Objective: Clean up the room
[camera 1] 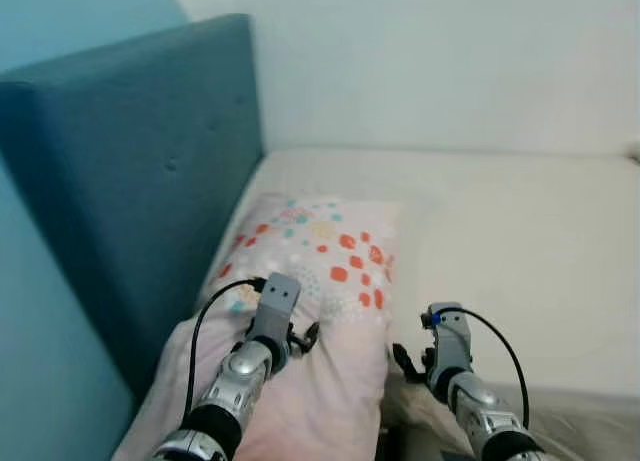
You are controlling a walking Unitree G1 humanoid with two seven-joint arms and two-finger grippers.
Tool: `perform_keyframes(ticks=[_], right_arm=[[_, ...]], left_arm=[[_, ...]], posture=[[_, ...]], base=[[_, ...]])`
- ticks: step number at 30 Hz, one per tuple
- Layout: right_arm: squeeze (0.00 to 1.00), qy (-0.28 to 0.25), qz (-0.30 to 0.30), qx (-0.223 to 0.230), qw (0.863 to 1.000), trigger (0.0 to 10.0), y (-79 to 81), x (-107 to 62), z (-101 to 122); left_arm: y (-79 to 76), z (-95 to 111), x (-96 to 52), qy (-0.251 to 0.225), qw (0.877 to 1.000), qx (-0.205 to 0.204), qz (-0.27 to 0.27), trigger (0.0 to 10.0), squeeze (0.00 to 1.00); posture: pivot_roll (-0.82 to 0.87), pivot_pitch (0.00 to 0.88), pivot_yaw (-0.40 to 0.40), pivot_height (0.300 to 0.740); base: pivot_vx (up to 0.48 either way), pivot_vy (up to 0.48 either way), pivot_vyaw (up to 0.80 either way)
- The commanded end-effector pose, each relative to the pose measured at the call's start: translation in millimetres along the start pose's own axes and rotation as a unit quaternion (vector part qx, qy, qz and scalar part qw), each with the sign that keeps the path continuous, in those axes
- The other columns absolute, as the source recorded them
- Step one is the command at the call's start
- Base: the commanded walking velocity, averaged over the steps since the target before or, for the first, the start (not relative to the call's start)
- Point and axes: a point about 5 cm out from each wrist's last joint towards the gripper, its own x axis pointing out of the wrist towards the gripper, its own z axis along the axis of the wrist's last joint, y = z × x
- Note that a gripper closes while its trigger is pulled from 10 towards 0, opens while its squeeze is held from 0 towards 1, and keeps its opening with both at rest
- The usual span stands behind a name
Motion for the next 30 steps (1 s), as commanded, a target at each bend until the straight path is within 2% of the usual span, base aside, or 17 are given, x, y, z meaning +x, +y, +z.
perform_keyframes(ticks=[1,5,6,7,8,10,12,14,15,18,21,24,27,28,30], right_arm=[[0.0,-0.007,0.004,-0.001,1.0,10.0,3.1,1.6,4.0],[0.0,-0.013,0.006,0.002,1.0,10.0,4.3,1.4,4.2],[0.0,-0.017,0.008,0.004,1.0,10.0,5.1,1.4,4.7],[0.0,-0.017,0.008,0.004,1.0,10.0,5.1,1.4,4.7],[0.0,-0.021,0.009,0.004,1.0,10.0,5.9,1.4,5.1],[0.0,-0.026,0.013,0.007,1.0,10.0,7.5,1.1,5.2],[0.0,-0.026,0.013,0.007,1.0,10.0,7.5,1.1,5.2],[0.0,-0.028,0.014,0.008,0.999,10.0,8.2,0.6,4.7],[0.0,-0.028,0.014,0.008,0.999,10.0,8.2,0.6,4.7],[0.0,-0.03,0.014,0.009,0.999,10.0,8.6,-0.4,2.7],[0.0,-0.03,0.014,0.009,0.999,10.0,8.8,-0.6,2.1],[0.0,-0.03,0.013,0.01,0.999,10.0,9.1,-0.6,2.0],[0.0,-0.03,0.013,0.009,0.999,10.0,9.2,-0.6,2.3],[0.0,-0.031,0.013,0.01,0.999,10.0,9.5,-0.5,2.5],[0.0,-0.031,0.013,0.01,0.999,10.0,9.5,-0.5,2.5]], left_arm=[[-5.4,-0.1,2.4,0.013,1.0,-0.018,-0.003,10.0,1.0],[-8.1,0.3,4.6,0.027,0.999,-0.021,0.015,10.0,1.0],[-7.1,1.2,5.0,0.027,0.999,-0.011,0.027,10.0,0.76],[-7.1,1.2,5.0,0.027,0.999,-0.011,0.027,10.0,0.76],[-4.3,2.3,5.2,0.026,0.999,0.005,0.047,10.0,0.0],[5.2,7.8,5.0,0.015,0.994,0.038,0.097,10.0,0.0],[5.2,7.8,5.0,0.015,0.994,0.038,0.097,10.0,0.0],[15.4,16.0,4.8,0.001,0.987,0.069,0.143,10.0,0.0],[15.4,16.0,4.8,0.001,0.987,0.069,0.143,10.0,0.0],[31.4,25.5,2.6,-0.004,0.968,0.141,0.206,10.0,0.0],[34.9,23.5,1.5,0.007,0.963,0.16,0.215,10.0,0.0],[39.1,9.4,-2.7,0.048,0.955,0.197,0.215,10.0,0.0],[40.6,-1.5,-5.6,0.075,0.951,0.21,0.212,10.0,0.0],[40.2,-8.6,-7.0,0.094,0.951,0.216,0.202,8.0,0.0],[40.2,-8.6,-7.0,0.094,0.951,0.216,0.202,8.0,0.0]], posture=[[-0.06,0.0,0.012,0.48],[-0.06,0.0,0.017,0.466],[-0.06,0.0,0.017,0.466],[-0.06,0.0,0.017,0.466],[-0.06,0.0,0.019,0.466],[-0.07,0.0,0.022,0.466],[-0.07,0.0,0.022,0.466],[-0.07,0.0,0.025,0.466],[-0.07,0.0,0.025,0.466],[-0.07,0.0,0.027,0.466],[-0.07,0.0,0.029,0.466],[-0.06,0.0,0.029,0.466],[-0.06,0.0,0.029,0.466],[-0.06,0.0,0.029,0.466],[-0.06,0.0,0.029,0.466]], base=[[0.0,0.0,0.0],[0.0,0.0,0.0],[0.0,0.0,0.0],[0.0,0.0,0.0],[0.0,0.0,0.0],[0.0,0.0,0.0],[0.0,0.0,0.0],[0.0,0.0,0.0],[0.0,0.0,0.0],[0.0,0.0,0.0],[0.0,0.0,0.0],[0.0,0.0,0.0],[0.0,0.0,0.0],[0.0,0.0,0.0],[0.0,0.0,0.0]])
